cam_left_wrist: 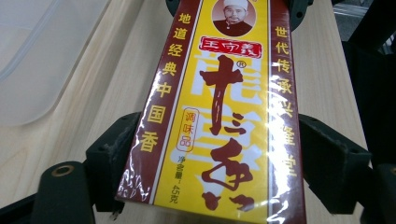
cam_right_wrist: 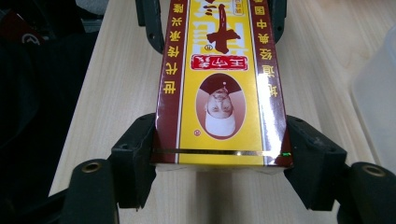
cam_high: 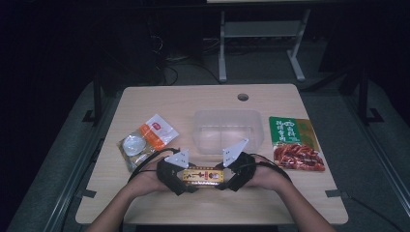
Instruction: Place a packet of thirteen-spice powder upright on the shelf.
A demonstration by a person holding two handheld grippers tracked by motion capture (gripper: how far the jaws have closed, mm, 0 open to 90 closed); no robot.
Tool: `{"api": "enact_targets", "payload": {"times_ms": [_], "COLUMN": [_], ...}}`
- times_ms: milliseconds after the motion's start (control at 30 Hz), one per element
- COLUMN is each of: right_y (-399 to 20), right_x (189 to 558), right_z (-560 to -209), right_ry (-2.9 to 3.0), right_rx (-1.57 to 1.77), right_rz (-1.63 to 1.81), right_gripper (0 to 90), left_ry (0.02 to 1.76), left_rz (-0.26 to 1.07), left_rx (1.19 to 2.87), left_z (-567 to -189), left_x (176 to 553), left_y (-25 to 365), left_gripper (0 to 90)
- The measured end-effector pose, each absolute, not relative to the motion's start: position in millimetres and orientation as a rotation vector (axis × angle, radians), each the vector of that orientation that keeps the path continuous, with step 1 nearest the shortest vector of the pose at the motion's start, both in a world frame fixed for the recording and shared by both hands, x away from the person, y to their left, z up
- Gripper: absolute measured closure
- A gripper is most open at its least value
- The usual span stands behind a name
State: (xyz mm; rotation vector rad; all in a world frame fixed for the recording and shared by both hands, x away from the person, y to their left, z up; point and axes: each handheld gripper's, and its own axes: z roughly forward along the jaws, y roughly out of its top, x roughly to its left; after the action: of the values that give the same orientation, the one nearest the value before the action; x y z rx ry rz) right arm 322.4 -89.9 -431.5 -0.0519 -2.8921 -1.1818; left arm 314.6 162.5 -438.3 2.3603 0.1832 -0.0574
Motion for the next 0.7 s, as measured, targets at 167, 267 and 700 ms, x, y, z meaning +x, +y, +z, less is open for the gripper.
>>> {"api": "enact_targets", "payload": {"times_ms": [167,267,700], "right_y": [-88.3,-87.8,-88.4], "right_x": [321.6,321.2,321.1], "right_z": [-433.4,-433.0,-432.8], "right_ry": [-2.901,-2.892,-2.890], "right_rx": [-0.042,-0.038,-0.016], "right_rz": [-1.168,-1.179,-1.192], "right_gripper": [32.3,32.3,32.2], "left_ry": [0.182,0.175,0.147], "left_rz": [-0.066,-0.065,-0.076], "left_rx": [2.363,2.359,2.365], "left_z": [-440.1,-439.8,-440.7], "left_x": [314.6,314.2,314.4], "left_y": [165.3,165.3,166.4], "left_gripper": [23.4,24.7,28.2]}}
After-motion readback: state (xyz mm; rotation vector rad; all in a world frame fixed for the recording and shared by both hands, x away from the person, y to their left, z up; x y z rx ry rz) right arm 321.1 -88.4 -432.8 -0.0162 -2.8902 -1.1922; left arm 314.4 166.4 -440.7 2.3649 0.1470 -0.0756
